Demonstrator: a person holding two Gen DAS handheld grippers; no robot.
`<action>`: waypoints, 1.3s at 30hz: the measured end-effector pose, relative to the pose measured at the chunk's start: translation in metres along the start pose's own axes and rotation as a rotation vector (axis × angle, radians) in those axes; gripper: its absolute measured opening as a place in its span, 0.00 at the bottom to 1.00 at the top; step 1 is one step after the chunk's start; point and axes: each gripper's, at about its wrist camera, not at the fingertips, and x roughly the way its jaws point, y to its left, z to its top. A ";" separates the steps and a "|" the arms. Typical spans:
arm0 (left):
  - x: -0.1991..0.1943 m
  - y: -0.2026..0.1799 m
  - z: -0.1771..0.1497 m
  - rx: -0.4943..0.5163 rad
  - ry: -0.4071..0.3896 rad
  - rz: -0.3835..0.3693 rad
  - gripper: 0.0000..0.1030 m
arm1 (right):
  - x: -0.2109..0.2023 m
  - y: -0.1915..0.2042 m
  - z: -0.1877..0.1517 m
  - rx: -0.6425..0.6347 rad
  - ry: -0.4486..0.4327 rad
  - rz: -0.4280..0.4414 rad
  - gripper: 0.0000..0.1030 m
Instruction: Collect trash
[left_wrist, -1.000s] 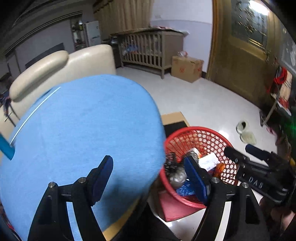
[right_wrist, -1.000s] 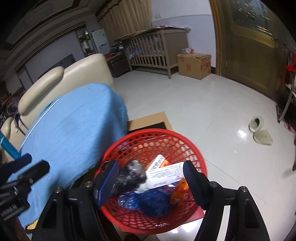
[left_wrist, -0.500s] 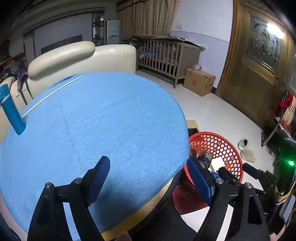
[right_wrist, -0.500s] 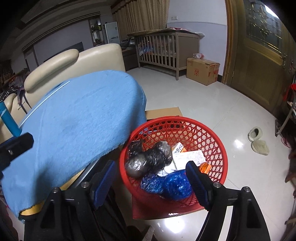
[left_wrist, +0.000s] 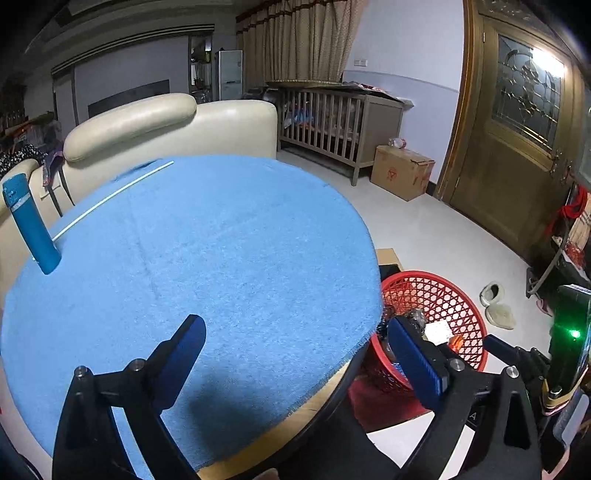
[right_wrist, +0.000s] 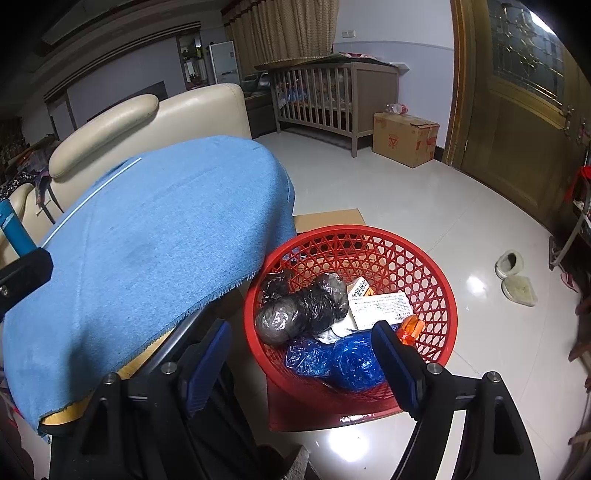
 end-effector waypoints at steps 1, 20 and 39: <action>0.000 0.000 0.000 0.000 0.001 -0.004 0.96 | -0.001 -0.001 0.000 0.003 -0.004 -0.002 0.79; -0.001 0.003 -0.007 0.000 -0.001 0.009 0.96 | -0.018 0.004 0.006 -0.014 -0.089 -0.033 0.79; 0.000 -0.001 -0.009 0.026 0.000 0.006 0.96 | -0.019 0.003 0.004 -0.016 -0.094 -0.044 0.79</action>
